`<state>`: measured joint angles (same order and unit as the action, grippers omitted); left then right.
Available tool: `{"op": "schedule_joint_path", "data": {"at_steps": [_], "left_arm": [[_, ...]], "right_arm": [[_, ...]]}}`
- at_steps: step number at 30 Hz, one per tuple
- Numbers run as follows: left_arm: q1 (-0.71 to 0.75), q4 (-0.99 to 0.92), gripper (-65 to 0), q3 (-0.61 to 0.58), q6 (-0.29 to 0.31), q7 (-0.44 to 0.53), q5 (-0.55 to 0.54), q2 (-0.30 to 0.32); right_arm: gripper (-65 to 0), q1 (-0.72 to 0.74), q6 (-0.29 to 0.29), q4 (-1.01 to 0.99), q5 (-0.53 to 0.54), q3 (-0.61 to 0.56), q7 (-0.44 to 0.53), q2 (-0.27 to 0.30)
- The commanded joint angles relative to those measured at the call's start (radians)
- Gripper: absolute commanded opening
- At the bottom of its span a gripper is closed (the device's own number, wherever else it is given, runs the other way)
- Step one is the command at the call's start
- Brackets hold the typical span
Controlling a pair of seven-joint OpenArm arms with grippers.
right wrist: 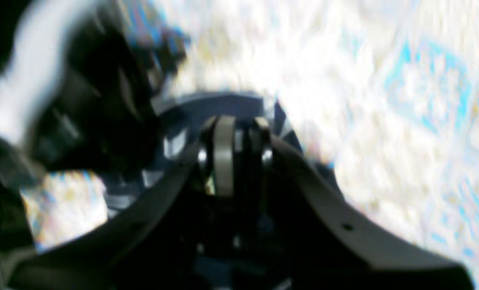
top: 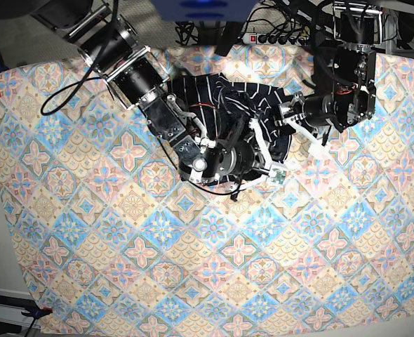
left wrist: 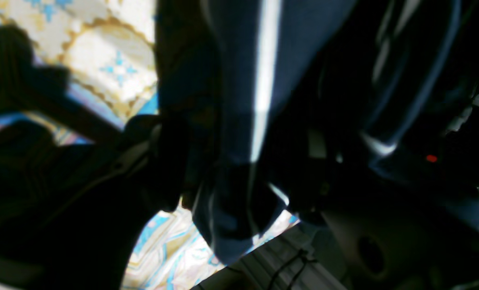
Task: Fold the T-shirt properly
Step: 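Press the right gripper into the bunched shirt and tuck its loose fabric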
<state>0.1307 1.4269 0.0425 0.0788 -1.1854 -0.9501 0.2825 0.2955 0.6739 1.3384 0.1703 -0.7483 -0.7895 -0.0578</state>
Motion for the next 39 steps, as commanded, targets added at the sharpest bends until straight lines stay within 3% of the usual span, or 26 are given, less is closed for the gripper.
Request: {"op": "schedule_joint_path", "data": {"at_steps": [1,5,11,13,16,18,19,32,39], "left_arm": [[-0.007,0.019,-27.7,0.003,0.002,-0.003,-0.014,0.007],[-0.007,0.021,-29.3,0.007,0.003,-0.003,-0.014,0.014],[0.008,0.051,-32.0,0.07,0.003,-0.003,-0.011,0.013],[0.007,0.059,-26.0,0.07,0.003,-0.009,-0.013,0.013],[-0.007,0.058,-11.3,0.072,0.002,-0.009,-0.014,0.01],[-0.006,0.059,-0.8,0.073,0.003,-0.011,-0.016,0.011],[-0.006,0.059,0.0,0.073,0.003,-0.011,-0.016,0.013],[0.079,0.058,0.0,0.322,0.005,-0.011,-0.016,-0.024],[0.079,0.058,0.0,0.353,0.005,-0.011,-0.016,-0.035]], "right_arm": [[-56.8,0.028,0.002,0.002,0.011,0.003,0.029,-0.006],[-56.8,0.029,0.002,0.048,0.011,0.005,0.029,0.0],[-55.9,-0.011,0.002,0.178,0.016,0.103,-0.026,0.094],[-50.6,-0.02,0.0,0.188,0.016,0.112,-0.031,0.105],[-39.8,-0.023,-0.001,0.188,0.016,0.108,-0.032,0.108],[-36.6,-0.025,-0.001,0.195,0.016,0.106,-0.032,0.108],[-36.5,-0.025,-0.001,0.2,0.016,0.106,-0.032,0.108],[-36.5,-0.008,0.0,0.131,0.015,0.069,-0.025,0.086],[-37.2,-0.003,0.0,0.056,0.011,0.068,0.015,0.086]]}}
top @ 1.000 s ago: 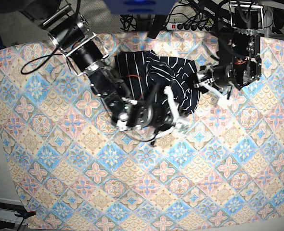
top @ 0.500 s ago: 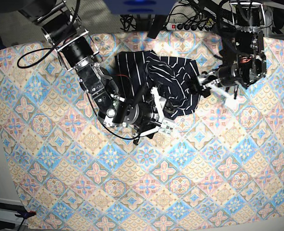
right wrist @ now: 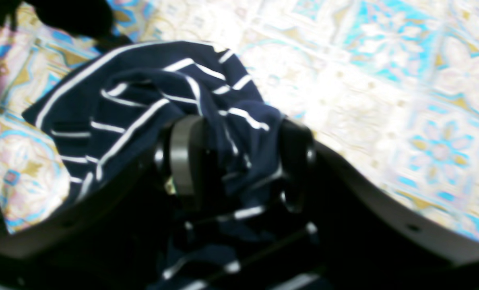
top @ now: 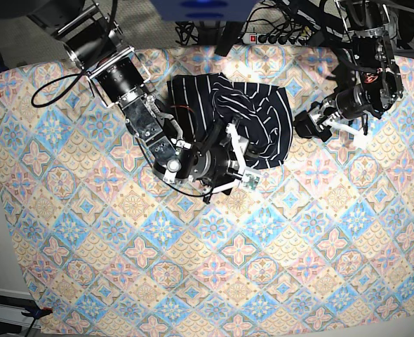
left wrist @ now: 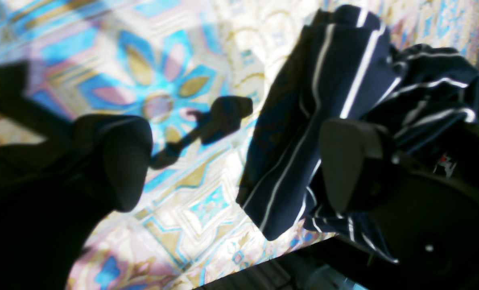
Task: Fold the T-shirt properly
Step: 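Press the right gripper into the bunched shirt and tuck its loose fabric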
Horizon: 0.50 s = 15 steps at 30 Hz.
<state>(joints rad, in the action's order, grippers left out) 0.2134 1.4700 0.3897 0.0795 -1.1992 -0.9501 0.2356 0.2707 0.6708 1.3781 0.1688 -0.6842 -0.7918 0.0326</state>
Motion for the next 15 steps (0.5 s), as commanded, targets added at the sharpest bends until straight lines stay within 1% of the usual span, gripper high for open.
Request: {"op": "schedule_joint_path", "data": {"at_steps": [1,2,5,7,9,12,13,15], "left_arm": [[-0.006,0.014,0.0,0.005,0.004,0.003,-0.016,0.012],[-0.006,0.014,0.0,0.005,0.004,0.003,-0.016,0.012],[-0.007,0.014,0.0,0.005,0.004,0.003,-0.016,0.011],[-0.009,0.014,0.0,0.005,0.004,0.003,-0.016,0.011],[-0.009,0.014,0.0,0.005,0.004,0.003,-0.016,0.011],[-0.009,0.008,0.0,0.004,0.004,0.003,-0.016,0.011],[-0.009,0.008,0.0,0.004,0.004,0.003,-0.016,0.011],[-0.009,0.008,0.0,0.002,0.004,0.003,-0.014,0.011]], "right_arm": [[-39.1,0.022,0.004,0.002,0.013,0.004,0.024,-0.004],[-41.9,0.022,0.004,-0.009,0.011,0.004,0.024,-0.004],[-53.4,0.022,0.004,-0.019,0.011,0.005,0.025,-0.004],[-58.5,0.022,0.004,-0.019,0.011,0.008,0.025,-0.004],[-60.3,0.028,0.004,-0.018,0.011,0.011,0.025,-0.004],[-60.4,0.042,0.004,-0.001,0.011,0.011,0.025,-0.006],[-60.4,0.043,0.004,0.011,0.011,0.013,0.027,-0.013],[-60.4,0.045,0.004,0.036,0.011,0.014,0.027,-0.047]]}}
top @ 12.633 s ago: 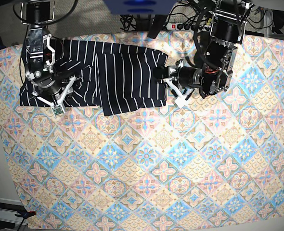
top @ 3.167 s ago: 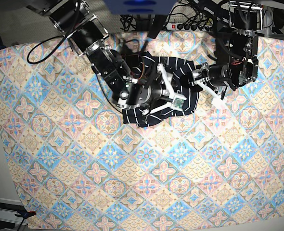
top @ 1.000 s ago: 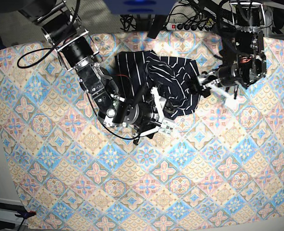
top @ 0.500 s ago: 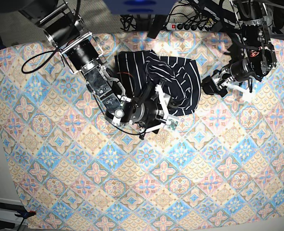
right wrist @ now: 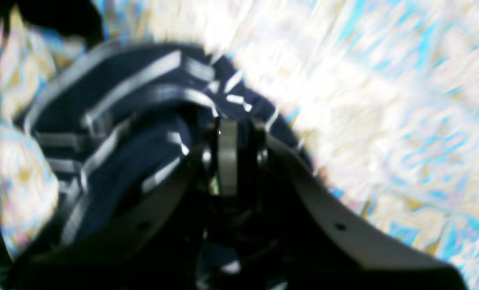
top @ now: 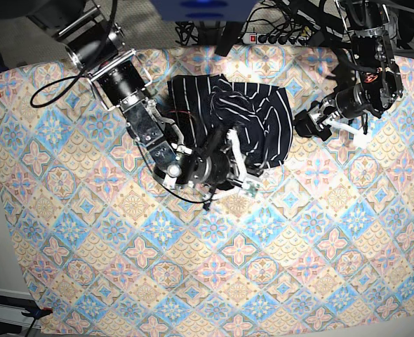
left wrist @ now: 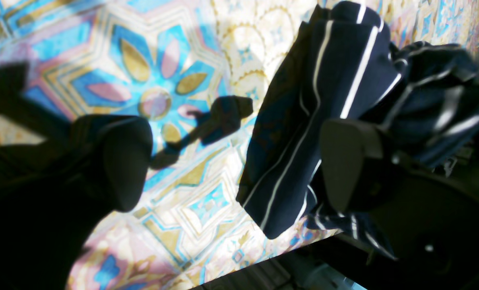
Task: Fold the T-shirt properly
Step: 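Press the right gripper into the bunched shirt and tuck its loose fabric, then pat the shirt edges with the right gripper to square the bundle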
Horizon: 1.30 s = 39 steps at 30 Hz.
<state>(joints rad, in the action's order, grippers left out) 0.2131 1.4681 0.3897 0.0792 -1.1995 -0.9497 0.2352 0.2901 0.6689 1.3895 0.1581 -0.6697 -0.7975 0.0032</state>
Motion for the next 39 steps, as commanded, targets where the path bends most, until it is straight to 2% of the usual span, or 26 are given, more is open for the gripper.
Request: {"op": "schedule_joint_path", "data": {"at_steps": [1,9,15,19,21,24,28,30,35,39], "left_arm": [[-0.008,0.01,0.0,0.002,0.004,0.004,-0.015,0.011],[-0.005,0.01,0.0,0.001,0.004,0.004,-0.015,0.011],[-0.004,0.01,0.0,0.001,0.004,0.004,-0.015,0.01],[-0.004,0.01,0.0,-0.001,0.004,0.004,-0.015,0.01],[-0.004,0.01,0.0,-0.002,0.004,0.004,-0.015,0.01],[-0.004,0.01,0.0,-0.002,0.004,0.004,-0.015,0.01],[-0.005,0.01,0.0,-0.039,0.004,0.004,-0.015,0.01],[-0.005,0.01,0.0,-0.044,0.004,0.004,-0.015,0.01],[-0.005,0.01,0.0,-0.044,0.004,0.004,-0.015,0.01],[-0.004,0.019,0.0,-0.038,0.015,0.004,-0.022,0.011]], "right_arm": [[-60.4,0.034,0.005,0.029,0.022,0.0,0.033,-0.03],[-60.2,0.047,0.005,-0.019,0.022,-0.008,0.043,-0.16],[-60.0,0.068,0.005,-0.227,0.022,-0.011,0.267,-0.16],[-55.4,0.096,0.002,-0.261,0.021,-0.009,0.287,-0.16],[-51.7,0.091,-0.002,-0.236,0.021,-0.002,0.278,-0.133],[-45.2,0.09,-0.056,-0.161,0.021,-0.002,0.224,-0.11],[-36.5,0.09,-0.059,-0.074,0.022,0.008,0.201,-0.084],[-33.8,0.085,-0.059,-0.052,0.022,0.047,0.174,-0.082],[-33.2,0.03,-0.059,-0.026,0.022,0.132,0.16,-0.079],[-33.2,-0.001,-0.059,0.032,0.022,0.13,0.142,0.008]]}}
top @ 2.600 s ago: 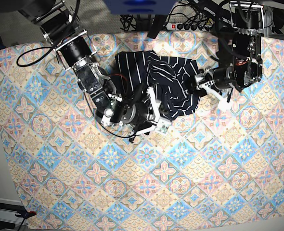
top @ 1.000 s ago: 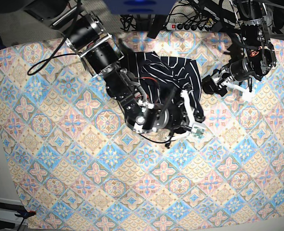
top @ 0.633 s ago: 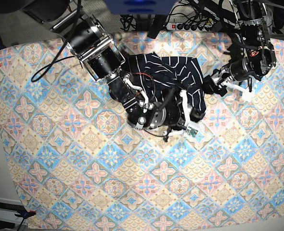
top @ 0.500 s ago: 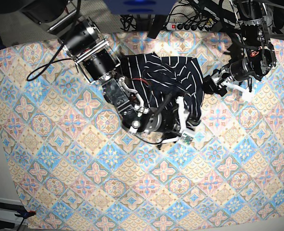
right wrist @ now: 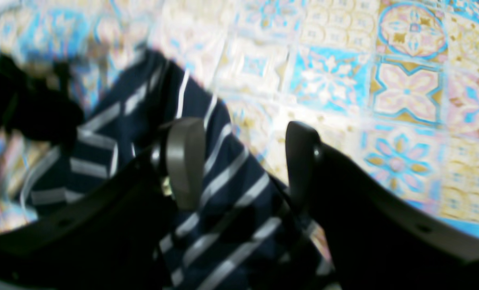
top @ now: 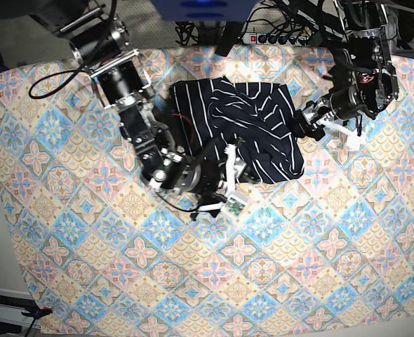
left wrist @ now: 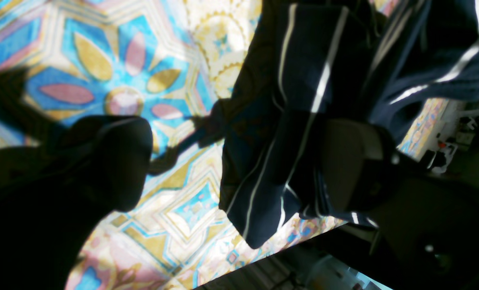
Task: Fold the T-shirt properly
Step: 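Pat the shirt edges with the right gripper to square the bundle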
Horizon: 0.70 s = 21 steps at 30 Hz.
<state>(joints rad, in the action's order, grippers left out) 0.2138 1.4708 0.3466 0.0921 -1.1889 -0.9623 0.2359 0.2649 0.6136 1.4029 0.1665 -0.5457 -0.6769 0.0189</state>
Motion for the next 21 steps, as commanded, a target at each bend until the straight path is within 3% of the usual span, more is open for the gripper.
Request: {"op": "schedule_joint_path", "data": {"at_steps": [1,4,10,21], "left_arm": [[-0.004,0.017,0.0,0.007,0.021,-0.007,-0.019,0.013],[-0.003,0.018,0.0,0.013,0.059,-0.007,-0.047,0.026],[-0.004,0.015,0.0,0.059,0.059,-0.007,-0.05,0.027],[-0.003,0.014,0.0,0.121,0.059,-0.007,-0.043,0.032]], "right_arm": [[-33.2,0.003,-0.004,0.042,0.014,0.011,0.001,0.016],[-33.2,-0.055,-0.004,0.12,0.015,0.013,-0.045,0.082],[-33.2,-0.178,-0.004,0.237,0.015,0.014,-0.085,0.145],[-33.2,-0.327,-0.004,0.313,0.015,0.091,-0.148,0.145]]}}
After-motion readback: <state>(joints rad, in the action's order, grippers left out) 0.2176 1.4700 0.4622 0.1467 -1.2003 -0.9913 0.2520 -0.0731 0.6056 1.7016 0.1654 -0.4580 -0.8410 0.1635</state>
